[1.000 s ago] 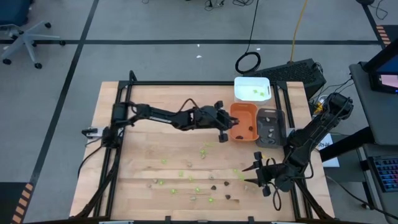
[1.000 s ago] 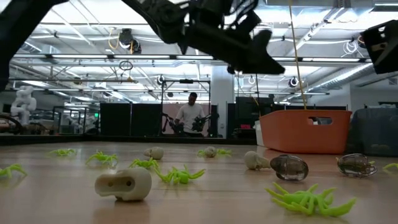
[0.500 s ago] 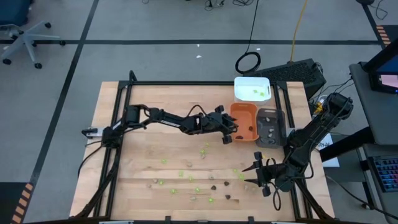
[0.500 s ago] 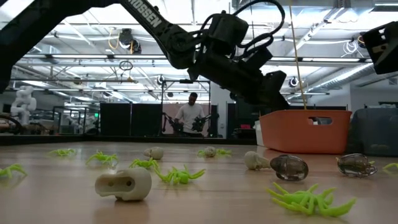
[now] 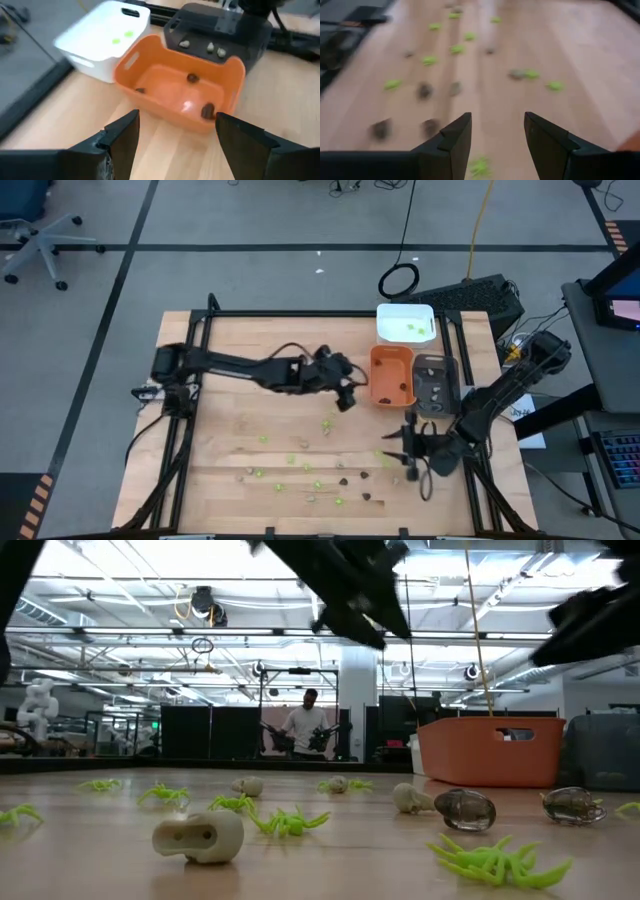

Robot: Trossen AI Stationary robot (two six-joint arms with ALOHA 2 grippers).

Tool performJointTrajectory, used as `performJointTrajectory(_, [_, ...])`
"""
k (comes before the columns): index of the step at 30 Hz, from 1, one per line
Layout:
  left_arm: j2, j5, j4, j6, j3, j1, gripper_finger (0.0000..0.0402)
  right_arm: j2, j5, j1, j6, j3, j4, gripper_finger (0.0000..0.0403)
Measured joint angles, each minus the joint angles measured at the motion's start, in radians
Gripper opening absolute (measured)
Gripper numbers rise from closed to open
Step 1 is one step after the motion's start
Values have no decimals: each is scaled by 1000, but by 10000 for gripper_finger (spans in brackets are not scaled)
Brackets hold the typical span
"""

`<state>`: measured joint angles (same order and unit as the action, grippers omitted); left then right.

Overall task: Sort Halloween decoration
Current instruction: Put the green spider toy into the white bin

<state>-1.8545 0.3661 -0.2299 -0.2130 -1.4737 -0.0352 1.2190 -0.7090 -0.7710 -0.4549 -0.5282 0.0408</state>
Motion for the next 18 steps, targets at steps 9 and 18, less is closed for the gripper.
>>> performJointTrajectory(9, [159, 248, -45, -19, 197, -170, 226, 47, 121, 239, 217, -8, 196, 166])
performJointTrajectory(18, [172, 367, -42, -238, 377, -284, 216, 196, 345, 428, 425, -153, 157, 166])
